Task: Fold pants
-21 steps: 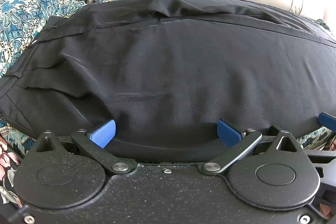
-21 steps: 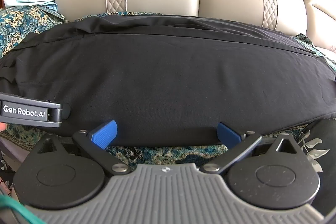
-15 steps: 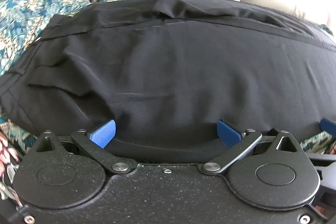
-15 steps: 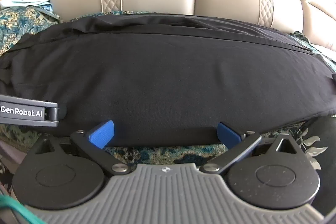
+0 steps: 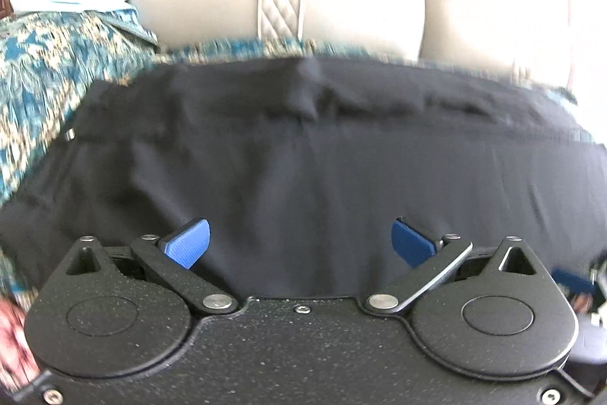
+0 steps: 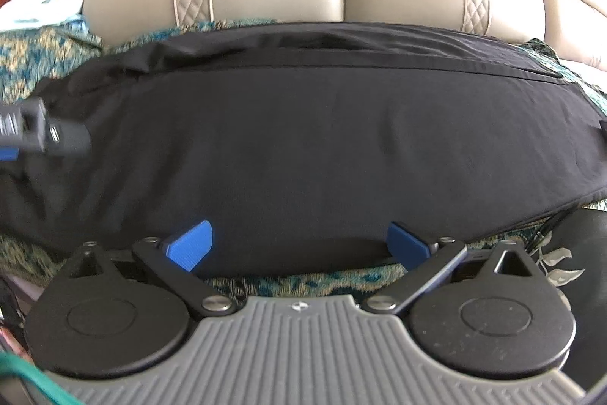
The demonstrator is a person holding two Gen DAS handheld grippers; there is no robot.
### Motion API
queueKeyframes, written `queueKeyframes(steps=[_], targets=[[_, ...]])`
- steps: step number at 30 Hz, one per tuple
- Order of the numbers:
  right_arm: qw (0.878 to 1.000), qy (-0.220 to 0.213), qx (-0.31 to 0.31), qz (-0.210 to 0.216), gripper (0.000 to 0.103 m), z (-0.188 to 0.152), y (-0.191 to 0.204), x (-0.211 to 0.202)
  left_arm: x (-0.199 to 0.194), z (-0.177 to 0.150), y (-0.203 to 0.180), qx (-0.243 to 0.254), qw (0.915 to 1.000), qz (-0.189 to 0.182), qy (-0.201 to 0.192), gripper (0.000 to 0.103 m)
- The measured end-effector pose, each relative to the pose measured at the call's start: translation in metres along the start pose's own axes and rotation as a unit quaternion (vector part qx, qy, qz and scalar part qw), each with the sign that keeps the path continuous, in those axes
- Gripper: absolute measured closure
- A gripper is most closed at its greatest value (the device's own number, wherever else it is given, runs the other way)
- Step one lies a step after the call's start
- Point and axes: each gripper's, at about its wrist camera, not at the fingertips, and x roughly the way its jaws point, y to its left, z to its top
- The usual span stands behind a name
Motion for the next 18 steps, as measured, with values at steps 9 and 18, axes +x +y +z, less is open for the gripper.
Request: queueKeyframes(steps=[9, 18], targets=[[0.999, -0.039, 0.019, -0.006, 0.000, 0.032, -0.014, -0.002, 0.049, 0.103, 0.098, -0.134, 0.9900, 0.041, -0.013, 0.000], [0.995, -0.055, 0.080, -0.033, 0.000, 0.112, -0.065, 0.030, 0.118, 0.157, 0.171, -0.179, 0.9746, 0.133, 0.019, 0.000]])
